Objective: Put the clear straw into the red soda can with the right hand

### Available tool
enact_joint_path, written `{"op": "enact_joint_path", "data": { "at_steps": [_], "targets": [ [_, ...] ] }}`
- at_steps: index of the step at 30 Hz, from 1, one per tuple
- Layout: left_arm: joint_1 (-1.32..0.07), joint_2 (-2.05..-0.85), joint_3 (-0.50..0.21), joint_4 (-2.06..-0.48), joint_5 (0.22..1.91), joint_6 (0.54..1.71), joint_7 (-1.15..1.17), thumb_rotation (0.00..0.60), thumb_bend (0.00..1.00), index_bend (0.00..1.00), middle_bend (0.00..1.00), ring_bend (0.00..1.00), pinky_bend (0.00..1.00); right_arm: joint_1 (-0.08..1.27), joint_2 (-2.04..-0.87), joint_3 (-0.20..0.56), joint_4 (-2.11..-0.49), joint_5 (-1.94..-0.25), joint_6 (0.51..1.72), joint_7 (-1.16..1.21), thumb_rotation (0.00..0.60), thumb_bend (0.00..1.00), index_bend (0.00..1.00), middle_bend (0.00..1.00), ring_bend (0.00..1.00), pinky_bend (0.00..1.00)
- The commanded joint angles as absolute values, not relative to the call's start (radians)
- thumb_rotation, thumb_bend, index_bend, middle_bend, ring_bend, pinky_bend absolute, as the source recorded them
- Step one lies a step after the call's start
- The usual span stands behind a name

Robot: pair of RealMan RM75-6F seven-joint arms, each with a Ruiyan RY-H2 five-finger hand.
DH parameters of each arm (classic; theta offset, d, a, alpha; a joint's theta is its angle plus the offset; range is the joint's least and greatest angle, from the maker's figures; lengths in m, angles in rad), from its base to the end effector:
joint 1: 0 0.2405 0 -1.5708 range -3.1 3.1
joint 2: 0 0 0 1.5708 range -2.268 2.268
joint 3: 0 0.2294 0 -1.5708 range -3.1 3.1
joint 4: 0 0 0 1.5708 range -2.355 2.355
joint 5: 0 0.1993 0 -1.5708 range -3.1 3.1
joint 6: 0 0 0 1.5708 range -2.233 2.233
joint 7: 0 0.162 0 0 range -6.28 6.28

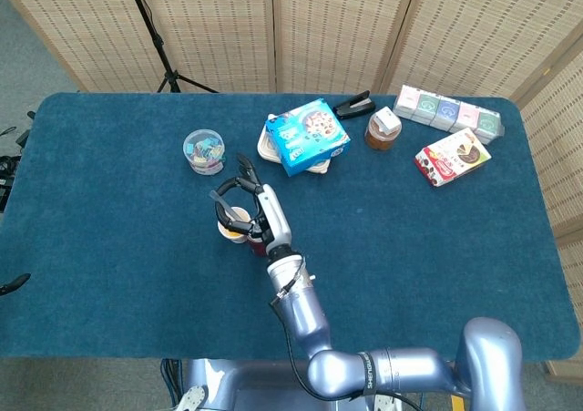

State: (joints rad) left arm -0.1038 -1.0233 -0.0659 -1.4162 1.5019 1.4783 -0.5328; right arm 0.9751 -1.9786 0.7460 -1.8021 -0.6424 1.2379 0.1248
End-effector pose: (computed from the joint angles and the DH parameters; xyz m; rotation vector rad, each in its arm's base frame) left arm -0.3171 0.2084 0.2129 -1.2751 -1.0553 -1.1207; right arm 0.0905 -0.3175 -0.0022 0.8485 -2.2509 1.8761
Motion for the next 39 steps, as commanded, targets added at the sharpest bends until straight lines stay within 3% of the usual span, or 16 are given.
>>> {"op": "enact_joint_path", "data": {
  "at_steps": [1, 39],
  "targets": [
    [-0.103, -1.023, -0.067, -1.416, 1.499, 1.478, -0.535, 0.600, 0.00, 0.00, 0.00, 0.00, 0.00, 0.971, -1.971, 0.746, -1.807, -0.644, 1.237, 0.119, 0.600, 0.69, 0.59, 0.00, 0.00, 0.00],
    [-0.103, -1.022, -0.068, -1.416, 1.499, 1.478, -0.539, 0.600, 0.00, 0.00, 0.00, 0.00, 0.00, 0.930, -1.953, 0.727, -1.816, -0.645, 1.223, 0.142, 0.600, 0.69, 0.59, 0.00, 0.00, 0.00]
  ]
}}
